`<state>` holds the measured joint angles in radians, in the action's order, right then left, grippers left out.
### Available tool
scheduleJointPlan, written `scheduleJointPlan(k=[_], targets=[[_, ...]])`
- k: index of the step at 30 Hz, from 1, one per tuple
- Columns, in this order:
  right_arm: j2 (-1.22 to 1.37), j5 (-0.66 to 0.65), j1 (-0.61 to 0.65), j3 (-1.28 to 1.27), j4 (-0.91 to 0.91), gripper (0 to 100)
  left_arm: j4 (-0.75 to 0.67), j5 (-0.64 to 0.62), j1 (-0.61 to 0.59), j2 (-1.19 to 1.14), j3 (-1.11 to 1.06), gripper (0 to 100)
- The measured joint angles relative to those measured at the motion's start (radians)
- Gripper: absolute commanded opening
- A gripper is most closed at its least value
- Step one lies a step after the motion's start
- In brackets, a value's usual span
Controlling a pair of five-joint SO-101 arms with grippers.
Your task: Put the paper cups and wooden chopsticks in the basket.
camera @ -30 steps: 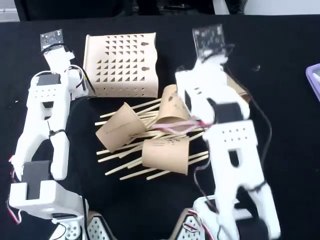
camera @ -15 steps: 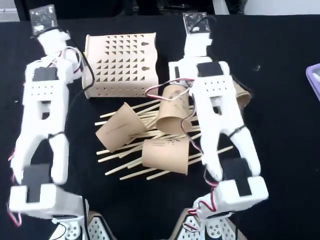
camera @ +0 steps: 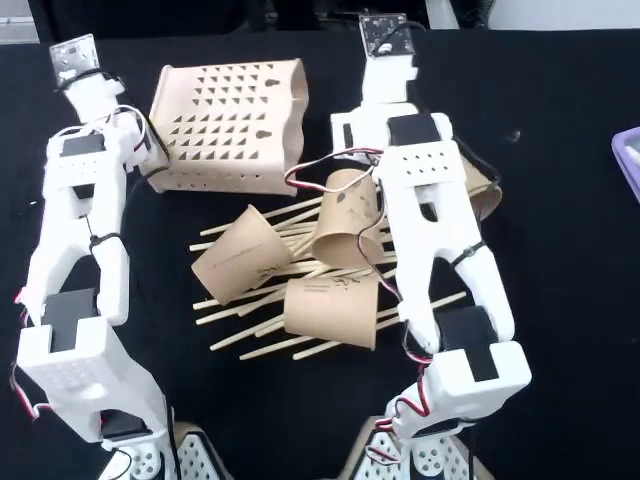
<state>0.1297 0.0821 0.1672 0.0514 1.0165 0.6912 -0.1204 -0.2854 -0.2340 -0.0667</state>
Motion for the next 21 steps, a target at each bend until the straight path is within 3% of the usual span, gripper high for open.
scheduleJointPlan(k=[12, 21], targets=[[-0.002, 0.000, 0.002, 0.017, 0.115, 13.1, 0.057, 0.000, -0.123, -0.023, -0.029, 16], [-0.092, 0.000, 0.002, 0.017, 0.206, 13.1, 0.069, 0.003, -0.132, -0.035, -0.077, 16]])
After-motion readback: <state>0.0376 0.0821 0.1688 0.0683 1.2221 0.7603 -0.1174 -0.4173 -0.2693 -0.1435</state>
